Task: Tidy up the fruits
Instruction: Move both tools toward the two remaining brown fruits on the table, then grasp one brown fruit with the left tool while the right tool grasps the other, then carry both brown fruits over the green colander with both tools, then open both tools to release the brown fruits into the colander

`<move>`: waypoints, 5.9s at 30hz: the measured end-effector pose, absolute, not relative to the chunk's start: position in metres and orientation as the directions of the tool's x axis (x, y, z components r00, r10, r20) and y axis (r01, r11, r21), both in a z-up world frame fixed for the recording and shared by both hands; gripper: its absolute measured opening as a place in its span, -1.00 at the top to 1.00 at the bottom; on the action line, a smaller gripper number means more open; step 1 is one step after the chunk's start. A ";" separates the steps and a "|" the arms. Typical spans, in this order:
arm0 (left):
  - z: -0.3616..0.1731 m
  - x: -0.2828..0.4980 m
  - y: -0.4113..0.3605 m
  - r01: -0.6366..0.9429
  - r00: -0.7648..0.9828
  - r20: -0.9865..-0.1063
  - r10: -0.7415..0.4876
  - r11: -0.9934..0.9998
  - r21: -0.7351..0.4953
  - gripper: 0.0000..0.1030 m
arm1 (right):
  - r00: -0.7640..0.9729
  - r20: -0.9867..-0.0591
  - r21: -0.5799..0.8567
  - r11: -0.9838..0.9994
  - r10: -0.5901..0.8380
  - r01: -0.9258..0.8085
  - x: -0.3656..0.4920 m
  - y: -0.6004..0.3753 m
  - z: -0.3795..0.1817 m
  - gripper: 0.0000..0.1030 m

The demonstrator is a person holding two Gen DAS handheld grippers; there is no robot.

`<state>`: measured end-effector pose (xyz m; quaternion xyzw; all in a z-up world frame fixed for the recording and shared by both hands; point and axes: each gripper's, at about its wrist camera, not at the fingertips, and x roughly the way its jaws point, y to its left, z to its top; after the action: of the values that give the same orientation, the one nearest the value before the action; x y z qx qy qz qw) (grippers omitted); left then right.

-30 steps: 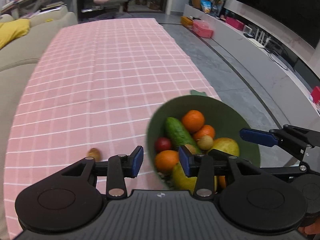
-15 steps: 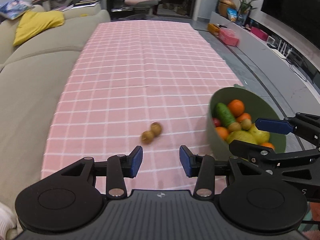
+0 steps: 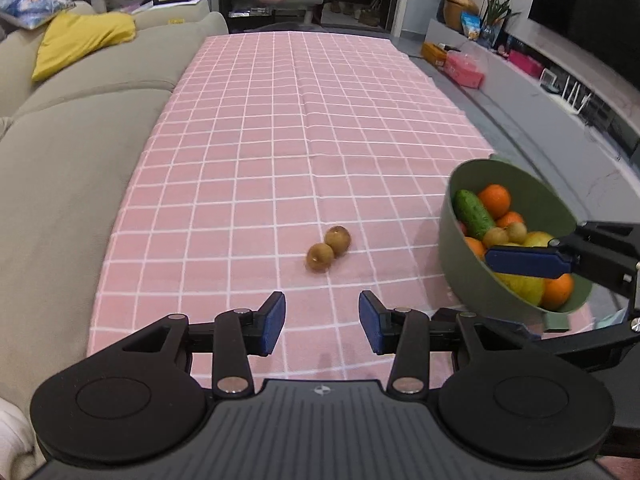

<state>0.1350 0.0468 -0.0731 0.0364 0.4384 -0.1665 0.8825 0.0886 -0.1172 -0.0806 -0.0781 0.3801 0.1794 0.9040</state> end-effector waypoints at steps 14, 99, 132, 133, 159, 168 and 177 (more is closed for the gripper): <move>-0.083 0.163 0.057 0.329 0.602 -0.705 -0.375 0.921 -0.209 0.02 | 0.570 -0.781 -0.073 0.869 0.256 -0.490 0.152 -0.114 -0.088 -0.02; -0.101 0.196 0.094 0.135 0.611 -0.757 -0.233 0.972 -0.191 0.46 | 0.327 -0.928 -0.001 0.876 0.179 -0.482 0.245 -0.054 -0.149 0.64; 0.000 0.131 -0.028 0.494 0.632 -0.617 -0.469 0.857 -0.145 0.46 | 0.710 -0.683 0.048 0.981 0.170 -0.189 0.070 -0.195 -0.006 0.64; -0.001 0.130 -0.031 0.505 0.620 -0.618 -0.483 0.849 -0.157 0.46 | 0.714 -0.682 0.047 0.984 0.157 -0.172 0.067 -0.202 -0.009 0.64; -0.088 0.161 -0.077 0.529 0.414 -0.746 -0.522 0.805 -0.270 0.46 | 0.653 -0.741 0.133 0.987 0.158 -0.088 0.067 -0.255 -0.095 0.64; -0.100 0.183 -0.082 0.505 0.414 -0.778 -0.473 0.830 -0.236 0.46 | 0.626 -0.759 0.165 0.983 0.179 -0.081 0.096 -0.261 -0.121 0.64; -0.106 0.196 -0.079 0.473 0.402 -0.793 -0.459 0.845 -0.249 0.45 | 0.621 -0.756 0.163 0.978 0.207 -0.127 0.108 -0.254 -0.130 0.63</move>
<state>0.1956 -0.0790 -0.1058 0.0077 0.4709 -0.2783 0.8371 0.1081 -0.2542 -0.1305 0.0468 0.4251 0.0927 0.8992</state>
